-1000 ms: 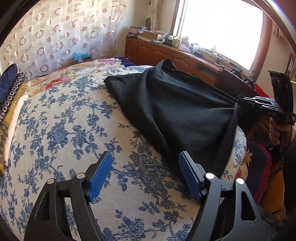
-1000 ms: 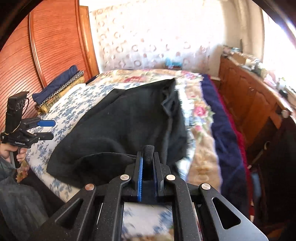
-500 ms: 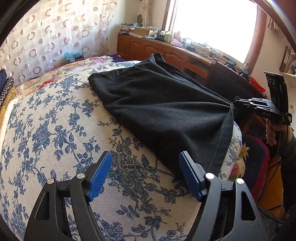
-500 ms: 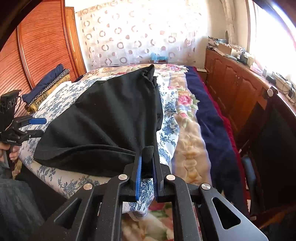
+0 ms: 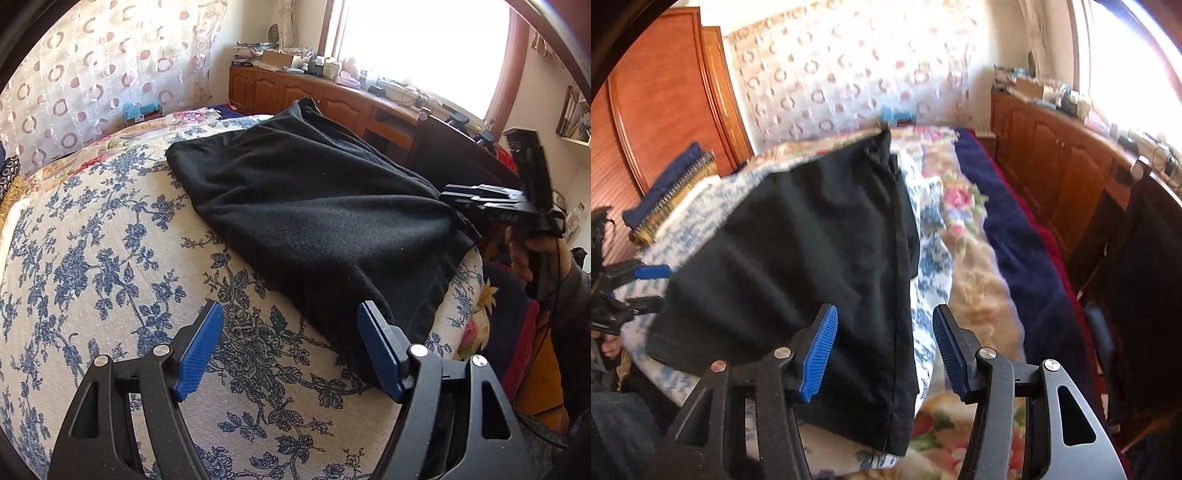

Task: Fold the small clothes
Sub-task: 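Open the right tool to release the folded side, then grasp the black shirt's edge with the left tool while the right tool grasps beside it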

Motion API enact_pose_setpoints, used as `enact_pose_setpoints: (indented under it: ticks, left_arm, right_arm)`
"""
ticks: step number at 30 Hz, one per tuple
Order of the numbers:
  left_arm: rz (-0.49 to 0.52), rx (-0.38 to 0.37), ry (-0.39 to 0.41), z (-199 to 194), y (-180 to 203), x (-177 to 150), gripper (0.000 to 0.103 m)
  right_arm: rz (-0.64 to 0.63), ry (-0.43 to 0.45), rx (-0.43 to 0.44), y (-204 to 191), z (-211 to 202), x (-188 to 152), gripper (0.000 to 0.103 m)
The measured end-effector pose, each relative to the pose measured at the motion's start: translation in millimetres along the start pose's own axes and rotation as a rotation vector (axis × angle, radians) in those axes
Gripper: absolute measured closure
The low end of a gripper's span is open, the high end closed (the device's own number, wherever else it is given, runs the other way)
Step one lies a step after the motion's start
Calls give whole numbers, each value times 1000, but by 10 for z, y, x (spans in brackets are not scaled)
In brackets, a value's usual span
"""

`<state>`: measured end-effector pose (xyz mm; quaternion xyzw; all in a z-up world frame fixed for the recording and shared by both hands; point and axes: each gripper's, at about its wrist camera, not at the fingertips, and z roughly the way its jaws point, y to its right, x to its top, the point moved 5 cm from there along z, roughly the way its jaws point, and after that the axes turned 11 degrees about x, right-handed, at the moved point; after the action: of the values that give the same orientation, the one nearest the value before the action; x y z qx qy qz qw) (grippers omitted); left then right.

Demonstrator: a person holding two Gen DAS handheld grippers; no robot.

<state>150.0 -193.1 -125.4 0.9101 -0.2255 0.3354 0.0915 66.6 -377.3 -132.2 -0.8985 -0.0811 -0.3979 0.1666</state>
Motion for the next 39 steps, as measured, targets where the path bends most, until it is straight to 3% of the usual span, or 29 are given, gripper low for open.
enact_pose_setpoints:
  ticks: [10, 13, 15, 19, 21, 24, 32, 39]
  left_arm:
    - [-16, -109, -26, 66, 147, -30, 28]
    - [-19, -146, -36, 93, 202, -32, 34]
    - [-25, -169, -46, 118, 233, -34, 42]
    - [-18, -189, -36, 134, 300, -30, 55]
    - [-16, -184, -30, 136, 328, -33, 76]
    - [0, -173, -22, 127, 362, -13, 94]
    - [-17, -183, 117, -322, 287, 379, 97]
    - [-54, -168, 172, -559, 55, 518, 97]
  right_arm:
    - [122, -19, 96, 195, 62, -82, 44]
    - [111, -18, 106, 164, 19, -92, 44]
    - [96, -25, 116, 114, 19, -96, 58]
    - [52, -37, 64, 83, 26, -89, 66]
    - [40, -31, 24, 114, 4, -72, 86]
    - [19, -22, 24, 89, -42, -63, 95]
    - [-11, 77, 41, -63, -276, 126, 96]
    - [-31, 66, 74, -265, -260, 53, 96]
